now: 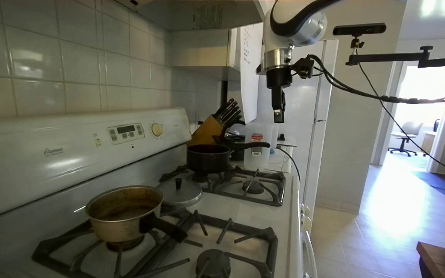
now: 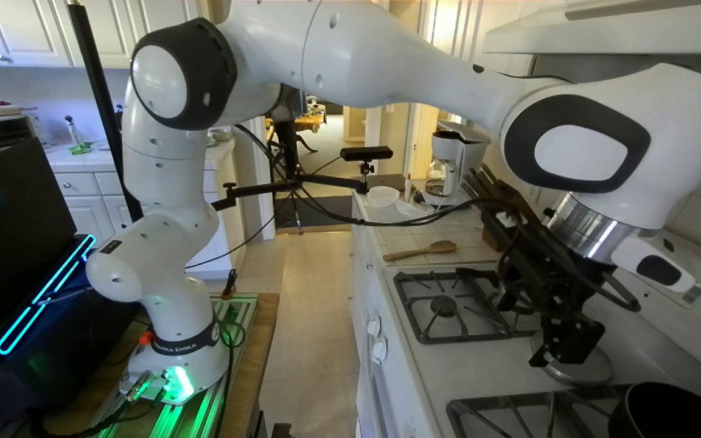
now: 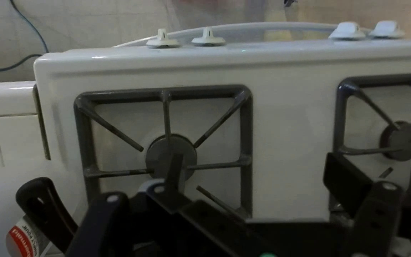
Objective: Turn the pot to the right
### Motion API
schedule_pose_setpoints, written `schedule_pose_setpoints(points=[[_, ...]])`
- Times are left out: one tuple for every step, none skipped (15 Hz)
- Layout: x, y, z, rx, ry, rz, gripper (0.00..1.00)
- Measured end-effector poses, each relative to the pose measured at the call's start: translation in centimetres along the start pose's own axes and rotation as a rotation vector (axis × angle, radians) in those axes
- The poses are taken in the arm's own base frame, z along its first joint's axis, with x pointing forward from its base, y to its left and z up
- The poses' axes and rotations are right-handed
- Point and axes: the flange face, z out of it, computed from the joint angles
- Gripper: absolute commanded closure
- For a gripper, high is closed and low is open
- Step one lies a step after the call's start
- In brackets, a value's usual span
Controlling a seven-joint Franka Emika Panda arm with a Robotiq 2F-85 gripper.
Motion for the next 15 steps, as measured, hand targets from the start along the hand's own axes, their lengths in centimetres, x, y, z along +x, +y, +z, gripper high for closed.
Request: schedule_pose_setpoints(points=[[-1.1,0.7,-0.3,0.031,0.000,-0.039,0.00],[-2.2,1.1,-0.9,0.052,0.015,-0.068,0.00],[-3.4,1.2,-1.8,0.062,0.034,-0.092,0.00],[-4.7,1.2,-3.0,0.061,0.052,-0.114,0.00],[-6.1,0.9,-4.3,0.053,0.078,-0.128,0.00],[-7.6,0.5,-5.6,0.039,0.112,-0.134,0.00],[-9.0,0.1,-6.8,0.018,0.149,-0.135,0.00],[-10.5,-0.4,-8.0,-0.001,0.184,-0.136,0.00],[-12.0,-0.8,-9.0,-0.022,0.221,-0.137,0.00],[-13.6,-1.2,-10.1,-0.058,0.258,-0.139,0.00],[-15.2,-1.5,-11.0,-0.102,0.289,-0.136,0.00],[-16.9,-1.8,-11.8,-0.139,0.312,-0.125,0.00],[-18.7,-2.2,-12.3,-0.169,0.323,-0.101,0.00],[-20.2,-2.5,-12.7,-0.185,0.333,-0.083,0.00],[-21.3,-2.9,-12.8,-0.191,0.341,-0.076,0.00]])
